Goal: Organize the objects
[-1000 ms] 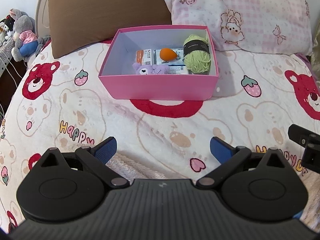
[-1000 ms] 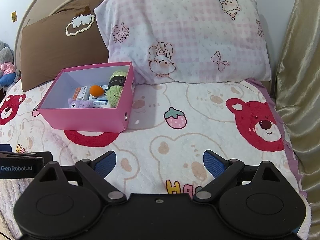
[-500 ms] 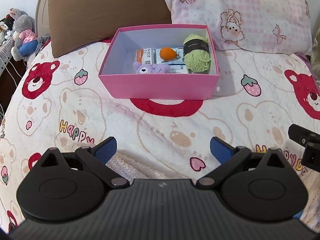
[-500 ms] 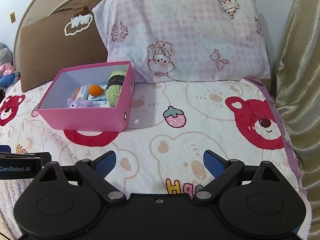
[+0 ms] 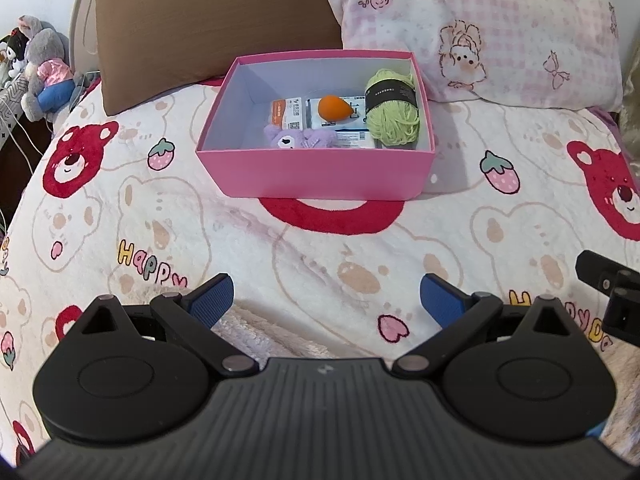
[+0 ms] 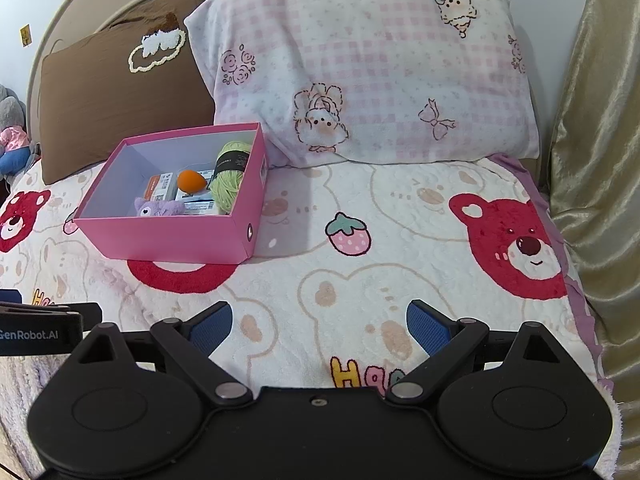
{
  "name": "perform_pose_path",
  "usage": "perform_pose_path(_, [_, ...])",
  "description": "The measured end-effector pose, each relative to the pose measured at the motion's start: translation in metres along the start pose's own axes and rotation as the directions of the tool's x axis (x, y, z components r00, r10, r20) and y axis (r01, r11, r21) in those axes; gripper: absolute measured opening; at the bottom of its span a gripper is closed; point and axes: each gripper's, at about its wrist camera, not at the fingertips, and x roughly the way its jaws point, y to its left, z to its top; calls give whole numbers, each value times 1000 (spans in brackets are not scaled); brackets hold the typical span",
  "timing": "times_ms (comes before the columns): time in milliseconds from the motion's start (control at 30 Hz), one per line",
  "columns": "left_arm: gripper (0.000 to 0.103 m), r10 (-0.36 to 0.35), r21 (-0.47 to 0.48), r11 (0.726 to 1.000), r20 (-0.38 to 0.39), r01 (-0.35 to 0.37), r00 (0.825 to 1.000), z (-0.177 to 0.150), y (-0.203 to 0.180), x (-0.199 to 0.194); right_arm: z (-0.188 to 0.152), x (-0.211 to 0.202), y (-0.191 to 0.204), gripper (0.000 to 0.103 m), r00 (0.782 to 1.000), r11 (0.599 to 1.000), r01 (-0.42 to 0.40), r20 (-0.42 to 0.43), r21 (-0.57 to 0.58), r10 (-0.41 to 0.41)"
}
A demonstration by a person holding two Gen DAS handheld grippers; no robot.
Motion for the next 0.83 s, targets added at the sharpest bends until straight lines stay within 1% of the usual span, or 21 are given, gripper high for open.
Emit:
perform_pose_path(500, [102, 5, 11, 1000, 3, -5, 1000, 1, -1, -1, -1, 0, 1, 96, 1000, 1000, 2, -2, 1, -2])
perform_pose_path(833, [102, -10, 19, 1000, 2, 10, 1000, 6, 7, 0, 0, 0, 1, 96, 1000, 1000, 2, -2, 1, -2])
